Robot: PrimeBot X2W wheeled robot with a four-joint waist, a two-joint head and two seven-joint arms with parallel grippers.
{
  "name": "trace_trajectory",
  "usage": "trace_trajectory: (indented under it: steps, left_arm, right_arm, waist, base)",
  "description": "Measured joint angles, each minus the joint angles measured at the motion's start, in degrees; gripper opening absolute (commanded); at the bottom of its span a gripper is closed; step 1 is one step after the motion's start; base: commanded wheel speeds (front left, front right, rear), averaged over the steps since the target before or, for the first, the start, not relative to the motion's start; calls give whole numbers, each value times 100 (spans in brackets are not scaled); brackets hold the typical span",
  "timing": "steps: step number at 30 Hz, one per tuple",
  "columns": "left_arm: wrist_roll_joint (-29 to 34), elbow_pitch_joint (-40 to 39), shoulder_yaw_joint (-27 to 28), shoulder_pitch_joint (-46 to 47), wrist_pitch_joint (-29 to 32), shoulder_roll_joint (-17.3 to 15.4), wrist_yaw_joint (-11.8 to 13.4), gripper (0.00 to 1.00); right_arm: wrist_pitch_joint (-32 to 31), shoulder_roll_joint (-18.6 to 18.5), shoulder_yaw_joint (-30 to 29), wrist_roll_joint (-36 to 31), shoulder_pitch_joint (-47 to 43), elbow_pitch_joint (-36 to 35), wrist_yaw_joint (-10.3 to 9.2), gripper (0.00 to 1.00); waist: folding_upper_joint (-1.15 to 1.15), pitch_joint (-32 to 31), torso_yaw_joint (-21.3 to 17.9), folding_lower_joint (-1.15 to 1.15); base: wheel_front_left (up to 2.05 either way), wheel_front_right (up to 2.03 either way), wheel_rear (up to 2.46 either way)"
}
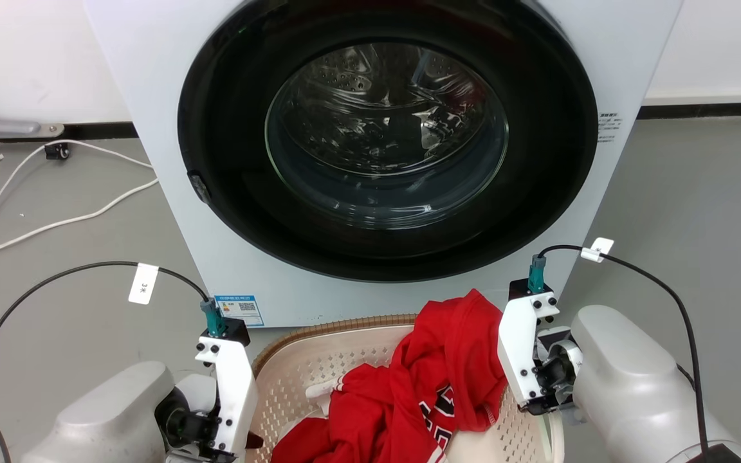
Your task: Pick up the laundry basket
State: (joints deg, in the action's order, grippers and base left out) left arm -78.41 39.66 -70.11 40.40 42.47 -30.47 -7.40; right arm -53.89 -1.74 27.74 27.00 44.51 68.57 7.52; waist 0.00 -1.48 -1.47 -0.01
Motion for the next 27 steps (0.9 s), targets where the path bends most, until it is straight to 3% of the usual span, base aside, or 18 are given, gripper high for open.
trace_trajectory:
  steps: [27]
  left_arm:
    - [-152,165,-111,6,226,69,0,0]
  right_arm:
    - [86,-1,211,297,-49,204,-1,0]
  waist:
    - [0,-109,34,1]
  base:
    - [0,0,0]
